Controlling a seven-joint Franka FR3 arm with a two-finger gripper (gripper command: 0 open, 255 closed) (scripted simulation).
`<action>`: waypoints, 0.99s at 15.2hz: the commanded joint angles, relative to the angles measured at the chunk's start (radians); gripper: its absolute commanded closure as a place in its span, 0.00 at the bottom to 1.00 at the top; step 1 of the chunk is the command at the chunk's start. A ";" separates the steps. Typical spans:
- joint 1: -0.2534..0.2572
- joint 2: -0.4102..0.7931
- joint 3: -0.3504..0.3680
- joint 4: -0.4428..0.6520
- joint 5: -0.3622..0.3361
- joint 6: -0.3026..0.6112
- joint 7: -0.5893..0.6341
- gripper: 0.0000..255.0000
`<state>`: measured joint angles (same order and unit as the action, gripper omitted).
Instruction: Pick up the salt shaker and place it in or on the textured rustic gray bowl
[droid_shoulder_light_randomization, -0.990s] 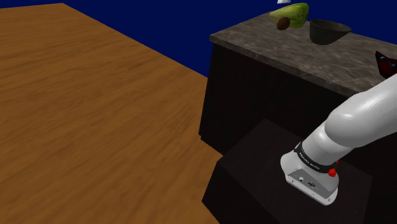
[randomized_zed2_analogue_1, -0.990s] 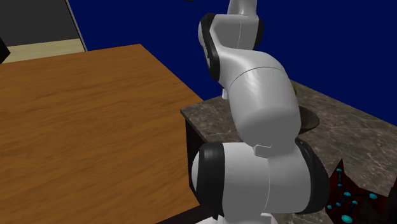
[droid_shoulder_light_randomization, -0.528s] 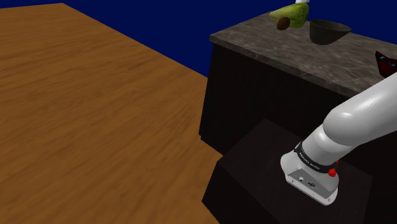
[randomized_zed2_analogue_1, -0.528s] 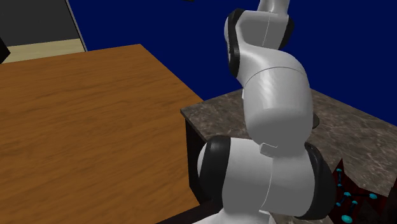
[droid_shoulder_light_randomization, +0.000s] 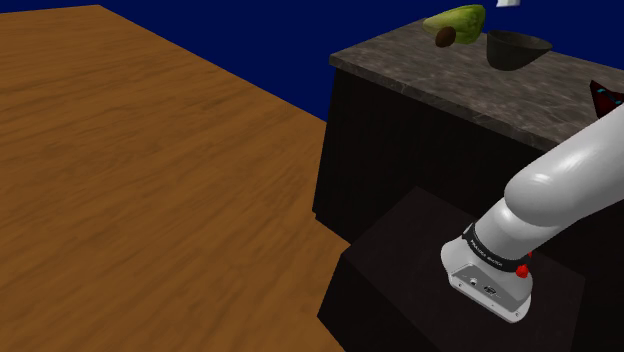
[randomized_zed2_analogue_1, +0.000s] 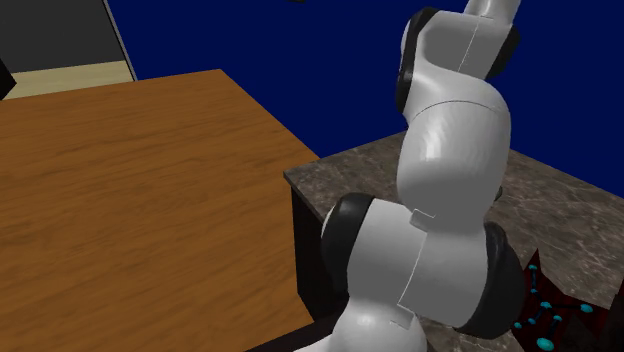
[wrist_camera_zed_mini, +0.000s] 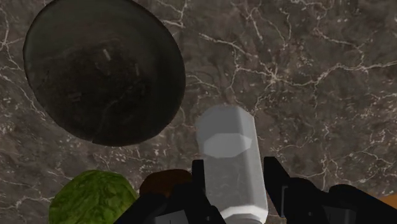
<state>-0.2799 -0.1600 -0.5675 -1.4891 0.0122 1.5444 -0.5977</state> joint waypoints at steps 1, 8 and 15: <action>-0.020 0.049 -0.048 0.054 0.034 -0.016 -0.066 1.00; -0.166 0.282 -0.206 0.295 0.234 -0.112 -0.312 1.00; -0.186 0.287 -0.215 0.228 0.240 -0.048 -0.355 1.00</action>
<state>-0.4706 0.1345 -0.7829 -1.2409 0.2590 1.4804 -0.9522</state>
